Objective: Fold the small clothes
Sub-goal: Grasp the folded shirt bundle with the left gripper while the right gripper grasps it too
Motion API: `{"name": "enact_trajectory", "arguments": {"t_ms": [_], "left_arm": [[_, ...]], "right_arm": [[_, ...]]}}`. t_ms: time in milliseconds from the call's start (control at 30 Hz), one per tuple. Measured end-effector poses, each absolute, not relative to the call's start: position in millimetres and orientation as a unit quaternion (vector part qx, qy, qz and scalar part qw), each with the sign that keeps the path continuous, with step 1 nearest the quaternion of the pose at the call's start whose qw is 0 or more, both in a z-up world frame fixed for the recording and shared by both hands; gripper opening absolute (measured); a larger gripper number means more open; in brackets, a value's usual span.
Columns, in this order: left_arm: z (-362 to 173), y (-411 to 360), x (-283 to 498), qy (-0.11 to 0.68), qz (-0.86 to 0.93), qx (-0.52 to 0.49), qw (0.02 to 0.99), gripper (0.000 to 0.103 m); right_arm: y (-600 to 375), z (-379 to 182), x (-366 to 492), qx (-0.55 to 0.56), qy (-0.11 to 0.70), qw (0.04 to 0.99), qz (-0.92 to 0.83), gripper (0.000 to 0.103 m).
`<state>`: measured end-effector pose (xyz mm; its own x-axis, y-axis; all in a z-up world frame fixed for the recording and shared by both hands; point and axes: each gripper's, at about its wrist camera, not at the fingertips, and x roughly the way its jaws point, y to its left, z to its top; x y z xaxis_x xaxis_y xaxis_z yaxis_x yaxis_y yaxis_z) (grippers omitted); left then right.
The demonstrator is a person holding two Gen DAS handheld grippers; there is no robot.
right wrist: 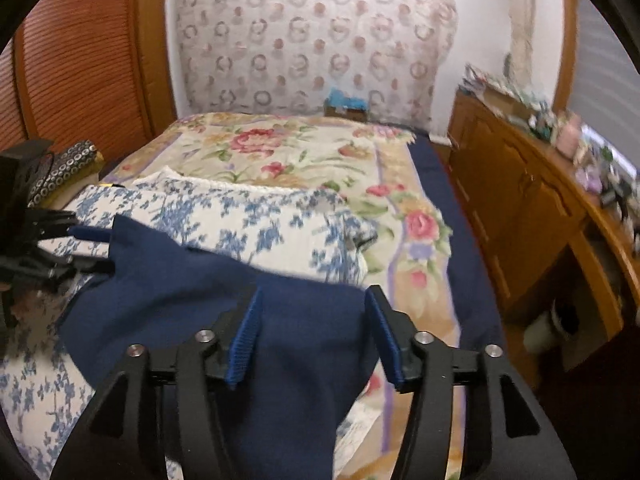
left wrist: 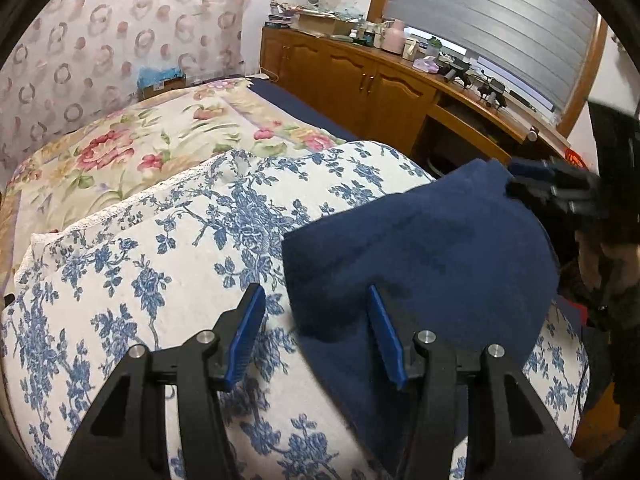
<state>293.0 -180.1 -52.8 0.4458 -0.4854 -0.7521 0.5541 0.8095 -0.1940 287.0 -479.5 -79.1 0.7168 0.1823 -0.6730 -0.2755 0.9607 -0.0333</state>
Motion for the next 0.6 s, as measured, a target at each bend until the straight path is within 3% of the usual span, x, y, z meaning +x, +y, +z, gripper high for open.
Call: {"name": "enact_trajectory", "arguments": {"t_ms": [200, 333, 600], "left_arm": [[-61, -185, 306, 0.440, -0.308, 0.033, 0.843, 0.053], [-68, -190, 311, 0.450, -0.310, 0.033, 0.837, 0.053], [-72, -190, 314, 0.450, -0.315, 0.025, 0.835, 0.055]], "right_arm": [[-492, -103, 283, -0.023, 0.384, 0.915, 0.119, 0.062], [-500, -116, 287, 0.006, 0.396, 0.911, 0.116, 0.073], [-510, -133, 299, 0.069, 0.418, 0.895, 0.140, 0.080]]}}
